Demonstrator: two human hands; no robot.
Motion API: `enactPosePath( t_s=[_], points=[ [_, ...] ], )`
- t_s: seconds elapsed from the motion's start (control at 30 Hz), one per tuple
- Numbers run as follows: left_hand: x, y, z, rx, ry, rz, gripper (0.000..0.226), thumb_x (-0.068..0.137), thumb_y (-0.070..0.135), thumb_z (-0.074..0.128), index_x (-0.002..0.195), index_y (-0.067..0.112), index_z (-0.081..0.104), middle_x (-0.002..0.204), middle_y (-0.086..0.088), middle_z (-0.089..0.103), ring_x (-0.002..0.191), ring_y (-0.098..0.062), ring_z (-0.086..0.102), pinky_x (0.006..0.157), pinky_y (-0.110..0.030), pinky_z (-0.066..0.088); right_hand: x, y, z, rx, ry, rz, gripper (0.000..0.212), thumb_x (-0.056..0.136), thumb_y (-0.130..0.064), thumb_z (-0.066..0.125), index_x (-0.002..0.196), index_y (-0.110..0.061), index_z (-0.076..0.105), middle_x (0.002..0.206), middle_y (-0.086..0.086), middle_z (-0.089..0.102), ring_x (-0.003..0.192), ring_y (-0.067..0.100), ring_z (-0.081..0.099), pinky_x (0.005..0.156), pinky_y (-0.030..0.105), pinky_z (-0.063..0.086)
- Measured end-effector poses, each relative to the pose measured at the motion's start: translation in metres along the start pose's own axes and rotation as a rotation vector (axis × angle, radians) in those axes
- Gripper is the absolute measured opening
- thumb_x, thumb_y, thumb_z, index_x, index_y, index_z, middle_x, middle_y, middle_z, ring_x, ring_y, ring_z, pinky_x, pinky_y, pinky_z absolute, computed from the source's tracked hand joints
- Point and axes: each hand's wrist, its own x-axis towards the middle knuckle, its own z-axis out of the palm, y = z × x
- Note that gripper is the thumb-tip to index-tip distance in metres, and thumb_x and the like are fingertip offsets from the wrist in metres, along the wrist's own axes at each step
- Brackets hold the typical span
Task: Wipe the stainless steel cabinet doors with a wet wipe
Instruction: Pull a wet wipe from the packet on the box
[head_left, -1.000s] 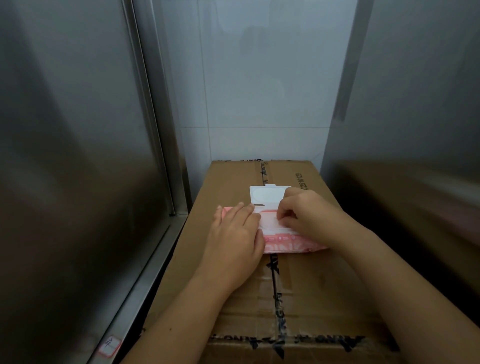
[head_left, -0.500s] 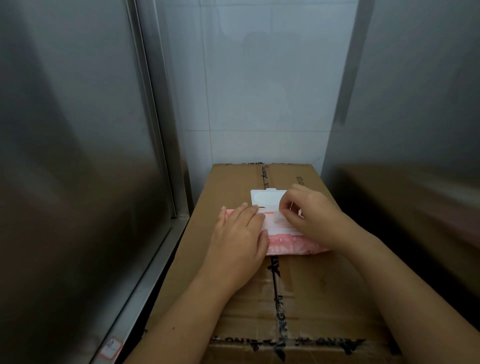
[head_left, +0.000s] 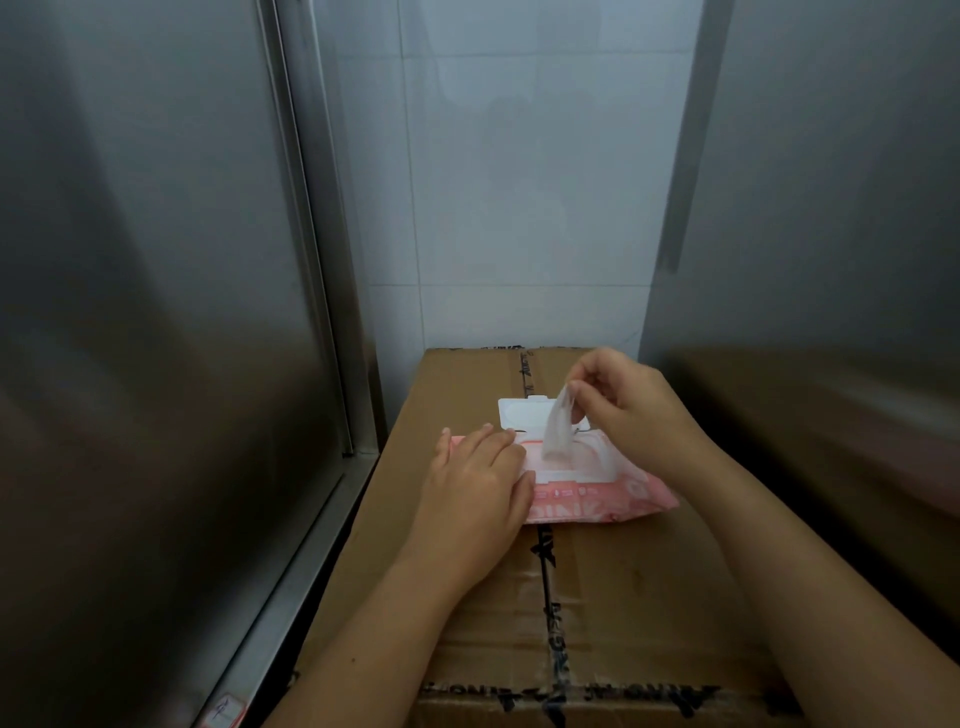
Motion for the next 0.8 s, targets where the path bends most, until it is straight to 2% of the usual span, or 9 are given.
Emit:
enactPosePath(
  t_s=[0.07,0.2,0.37,0.53,0.67,0.8],
  points=[
    [0.000,0.000,0.000,-0.001,0.001,-0.001,0.038,0.099,0.038,0.030,0.132,0.026,0.046,0.146,0.010,0.035,0.137,-0.006,0.020,0.111,-0.028,-0.004,0.003,-0.003,-0.003,0.049,0.034,-0.002,0.022,0.093,-0.010,0.050,0.079,-0.027,0.052,0.072,-0.006,0.064,0.070,0.009,0.063,0.069,0.030,0.052],
    [0.000,0.000,0.000,0.000,-0.003,-0.002,0.039,0.099,0.039,0.029,0.133,0.027,0.046,0.146,0.010,0.036,0.137,-0.005,0.020,0.111,-0.028,-0.004,0.009,-0.010,-0.009,0.196,0.083,0.008,0.022,0.093,-0.004,0.049,0.079,-0.019,0.053,0.069,-0.005,0.062,0.059,-0.003,0.060,0.060,0.013,0.048],
    [0.001,0.000,-0.001,0.001,0.004,0.002,0.039,0.099,0.039,0.030,0.132,0.026,0.047,0.146,0.010,0.037,0.137,-0.005,0.021,0.111,-0.029,-0.004,0.013,-0.018,-0.018,0.285,0.168,0.014,0.022,0.092,-0.002,0.050,0.078,-0.017,0.054,0.068,-0.001,0.062,0.058,-0.001,0.059,0.067,0.021,0.051],
    [0.000,0.000,-0.001,0.001,0.015,0.009,0.039,0.099,0.039,0.030,0.132,0.027,0.046,0.145,0.010,0.037,0.137,-0.005,0.022,0.109,-0.025,-0.006,0.017,-0.028,-0.025,0.367,0.255,-0.003,0.025,0.092,0.002,0.048,0.077,-0.017,0.053,0.071,-0.001,0.060,0.057,-0.002,0.058,0.059,0.013,0.049],
    [0.000,0.000,-0.002,-0.004,0.021,0.010,0.039,0.099,0.039,0.031,0.132,0.027,0.047,0.145,0.010,0.038,0.137,-0.005,0.022,0.110,-0.027,-0.005,0.022,-0.037,-0.031,0.377,0.365,-0.029,0.026,0.092,0.001,0.049,0.077,-0.020,0.053,0.075,-0.004,0.057,0.066,0.001,0.055,0.062,0.013,0.046],
    [0.000,0.000,-0.003,0.010,0.013,-0.006,0.041,0.099,0.040,0.030,0.135,0.028,0.043,0.146,0.011,0.036,0.137,-0.004,0.020,0.111,-0.029,-0.006,0.026,-0.045,-0.039,0.374,0.437,-0.052,0.016,0.092,0.000,0.050,0.084,-0.014,0.054,0.077,-0.004,0.058,0.066,-0.005,0.056,0.063,0.010,0.045]
  ],
)
